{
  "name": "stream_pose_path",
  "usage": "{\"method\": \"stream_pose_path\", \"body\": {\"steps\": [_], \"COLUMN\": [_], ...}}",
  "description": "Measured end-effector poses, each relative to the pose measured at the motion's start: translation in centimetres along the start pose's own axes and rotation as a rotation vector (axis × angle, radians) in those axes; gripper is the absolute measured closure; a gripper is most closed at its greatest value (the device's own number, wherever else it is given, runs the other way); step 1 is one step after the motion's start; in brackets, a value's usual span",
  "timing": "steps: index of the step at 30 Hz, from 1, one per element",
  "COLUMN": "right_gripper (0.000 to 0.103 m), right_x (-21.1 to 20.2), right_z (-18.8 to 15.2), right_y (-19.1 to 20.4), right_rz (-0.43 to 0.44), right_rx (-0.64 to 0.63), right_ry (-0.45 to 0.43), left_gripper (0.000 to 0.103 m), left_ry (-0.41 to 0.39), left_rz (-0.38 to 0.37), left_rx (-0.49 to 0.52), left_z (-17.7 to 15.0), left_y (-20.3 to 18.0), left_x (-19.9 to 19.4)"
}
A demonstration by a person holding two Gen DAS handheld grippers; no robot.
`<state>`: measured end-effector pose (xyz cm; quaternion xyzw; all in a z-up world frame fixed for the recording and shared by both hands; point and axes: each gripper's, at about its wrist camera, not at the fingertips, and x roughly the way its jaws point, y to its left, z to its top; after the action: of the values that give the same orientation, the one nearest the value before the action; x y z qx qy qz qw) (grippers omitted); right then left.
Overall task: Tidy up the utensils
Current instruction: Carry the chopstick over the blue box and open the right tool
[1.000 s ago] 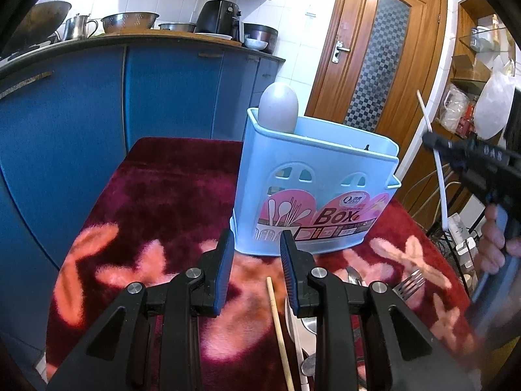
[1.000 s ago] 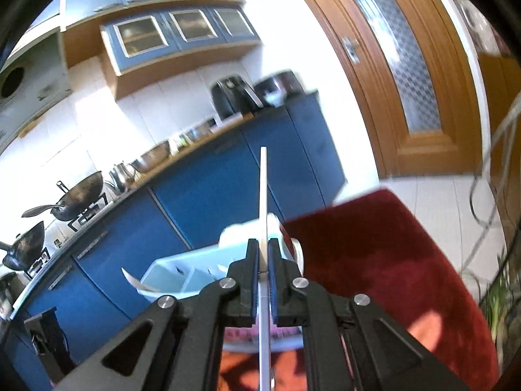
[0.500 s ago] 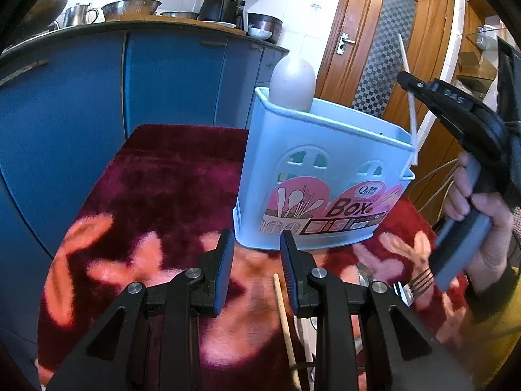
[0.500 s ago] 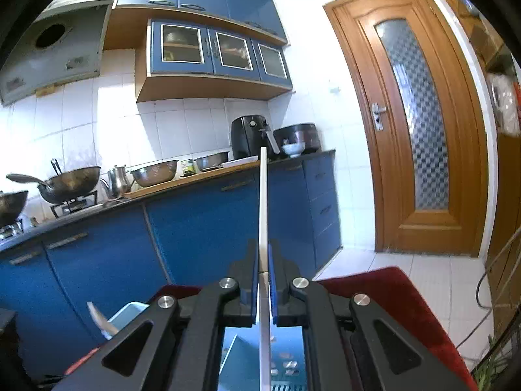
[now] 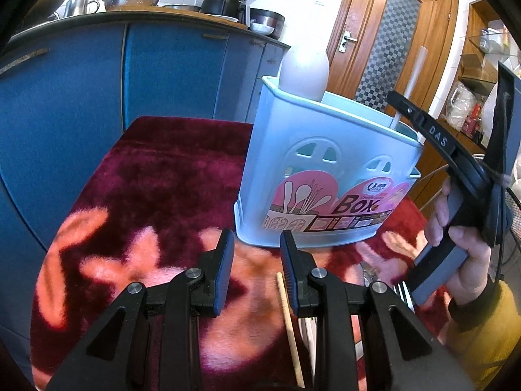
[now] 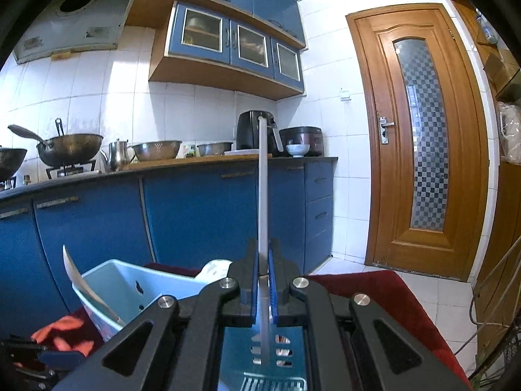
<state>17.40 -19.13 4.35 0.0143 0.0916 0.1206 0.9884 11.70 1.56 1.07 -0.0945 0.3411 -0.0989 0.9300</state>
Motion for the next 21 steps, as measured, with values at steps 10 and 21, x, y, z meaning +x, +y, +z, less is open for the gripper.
{"method": "stream_pose_path", "body": {"steps": [10, 21], "right_gripper": [0.053, 0.044], "right_x": [-2.0, -7.5], "right_z": [0.8, 3.4], "right_y": [-0.8, -2.2], "right_rz": [0.022, -0.001], "right_rx": [0.059, 0.136], "right_ry": [0.050, 0.058], "left_gripper": [0.074, 0.074], "left_ry": [-0.003, -0.024], "left_rz": [0.001, -0.001], "left_rx": [-0.004, 0.012], "left_z": [0.0, 0.0], "left_y": [-0.1, -1.0], "left_x": [-0.6, -3.4]}}
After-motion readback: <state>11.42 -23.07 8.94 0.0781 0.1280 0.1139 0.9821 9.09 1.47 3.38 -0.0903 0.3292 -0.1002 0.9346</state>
